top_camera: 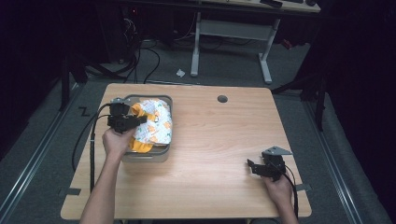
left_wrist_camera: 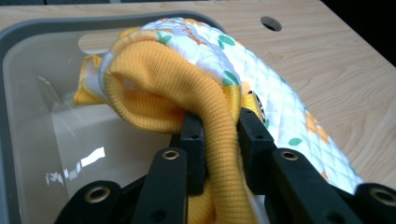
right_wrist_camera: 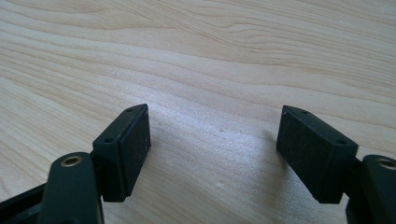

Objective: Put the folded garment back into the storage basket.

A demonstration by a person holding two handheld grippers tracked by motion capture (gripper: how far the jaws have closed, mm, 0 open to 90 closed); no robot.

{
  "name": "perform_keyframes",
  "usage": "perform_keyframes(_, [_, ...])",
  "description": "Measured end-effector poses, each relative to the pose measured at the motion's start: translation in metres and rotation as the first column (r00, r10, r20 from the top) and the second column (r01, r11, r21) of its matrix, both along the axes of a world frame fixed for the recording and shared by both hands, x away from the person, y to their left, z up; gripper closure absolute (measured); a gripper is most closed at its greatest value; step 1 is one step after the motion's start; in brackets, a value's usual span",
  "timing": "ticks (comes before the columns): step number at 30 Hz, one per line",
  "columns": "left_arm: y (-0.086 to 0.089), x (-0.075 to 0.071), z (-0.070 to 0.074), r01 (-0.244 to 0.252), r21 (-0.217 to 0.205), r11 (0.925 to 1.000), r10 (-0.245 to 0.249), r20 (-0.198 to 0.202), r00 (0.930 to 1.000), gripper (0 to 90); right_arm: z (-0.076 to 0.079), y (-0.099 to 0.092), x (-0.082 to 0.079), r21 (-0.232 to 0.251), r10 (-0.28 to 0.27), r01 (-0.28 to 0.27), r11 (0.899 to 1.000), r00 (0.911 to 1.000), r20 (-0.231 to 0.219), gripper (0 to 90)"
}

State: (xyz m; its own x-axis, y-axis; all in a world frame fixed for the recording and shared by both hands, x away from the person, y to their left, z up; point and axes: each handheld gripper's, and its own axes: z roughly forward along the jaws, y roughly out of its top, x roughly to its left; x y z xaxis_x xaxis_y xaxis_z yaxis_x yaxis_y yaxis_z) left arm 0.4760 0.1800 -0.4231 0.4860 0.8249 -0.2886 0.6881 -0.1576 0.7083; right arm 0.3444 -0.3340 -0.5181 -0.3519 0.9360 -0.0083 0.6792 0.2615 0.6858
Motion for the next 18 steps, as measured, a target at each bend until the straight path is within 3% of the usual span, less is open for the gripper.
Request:
perform_keyframes(7, [-0.001,0.005,-0.008,-0.010,0.018,0.9998,0.010,-0.016,0.9998,74.8,0.000,0.000,0.000,-0.001,0.000,0.000,1.000,1.0000,0.000,26.3])
perform_keyframes(11, [-0.005,0.007,-0.014,-0.006,0.072,0.9974,0.008,-0.024,0.9997,74.6,0.000,0.000,0.000,-0.001,0.000,0.000,1.000,1.0000,0.001,26.4])
perform_keyframes(12, [-0.007,0.009,-0.017,-0.001,0.108,0.9942,0.005,-0.029,0.9996,74.5,0.000,0.000,0.000,-0.002,0.000,0.000,1.000,1.0000,0.002,26.3])
perform_keyframes(18, [-0.012,0.014,-0.025,0.001,0.161,0.9869,0.007,-0.050,0.9987,74.4,0.000,0.000,0.000,-0.001,0.000,0.000,1.000,1.0000,0.001,26.3])
